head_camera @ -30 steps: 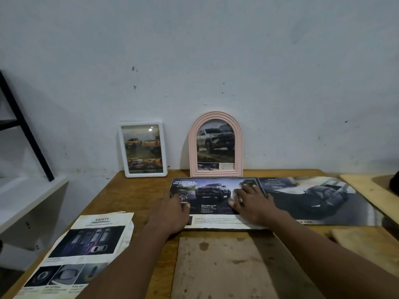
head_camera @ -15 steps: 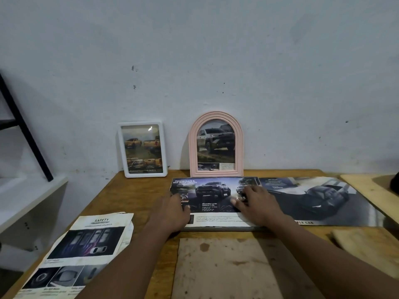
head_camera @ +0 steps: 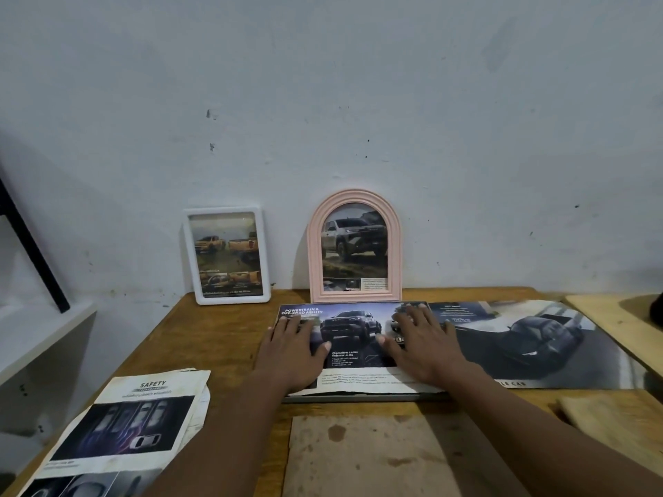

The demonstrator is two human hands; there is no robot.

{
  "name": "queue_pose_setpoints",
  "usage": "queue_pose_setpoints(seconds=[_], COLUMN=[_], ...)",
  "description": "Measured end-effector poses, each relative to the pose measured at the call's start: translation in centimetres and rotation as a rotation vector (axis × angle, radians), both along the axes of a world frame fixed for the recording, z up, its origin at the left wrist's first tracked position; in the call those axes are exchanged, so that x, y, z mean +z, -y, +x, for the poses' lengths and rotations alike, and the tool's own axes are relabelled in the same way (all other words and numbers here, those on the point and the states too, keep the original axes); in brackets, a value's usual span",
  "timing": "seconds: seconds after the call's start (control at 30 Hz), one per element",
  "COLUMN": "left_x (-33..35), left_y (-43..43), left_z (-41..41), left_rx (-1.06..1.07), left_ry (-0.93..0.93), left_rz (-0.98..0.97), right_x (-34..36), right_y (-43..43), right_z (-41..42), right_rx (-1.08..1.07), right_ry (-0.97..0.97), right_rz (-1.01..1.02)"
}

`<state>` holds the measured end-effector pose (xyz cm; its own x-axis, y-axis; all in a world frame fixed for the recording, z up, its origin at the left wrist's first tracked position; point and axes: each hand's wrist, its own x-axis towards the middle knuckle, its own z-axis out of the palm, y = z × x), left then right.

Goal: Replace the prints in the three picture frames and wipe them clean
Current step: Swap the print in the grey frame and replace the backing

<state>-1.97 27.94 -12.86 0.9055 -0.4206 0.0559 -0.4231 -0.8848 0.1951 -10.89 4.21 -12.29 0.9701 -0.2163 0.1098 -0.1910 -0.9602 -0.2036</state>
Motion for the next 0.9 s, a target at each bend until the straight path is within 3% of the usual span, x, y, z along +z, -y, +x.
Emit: queue_pose_setpoints(seconds=[0.23,0.57,0.9], left_x=[0.1,2.4,3.0], left_y=[-0.5,-1.5,-3.3], left_z=[0.8,-1.0,-12.5], left_rx=[0.03,0.048,0.128], left_ry=[-0.059,-0.031,0.004], left_rz=[-0.249,-0.245,-0.219], right_x=[-1.0,1.6,2.8], right_y=[0.0,0.2,-0.2], right_z=[0.3,-0.9,-12.5], right_rx=[-0.004,-0.043,-0.236], right_ry=[-0.04,0.057,0.064], right_rz=[0.029,0.133,0.039])
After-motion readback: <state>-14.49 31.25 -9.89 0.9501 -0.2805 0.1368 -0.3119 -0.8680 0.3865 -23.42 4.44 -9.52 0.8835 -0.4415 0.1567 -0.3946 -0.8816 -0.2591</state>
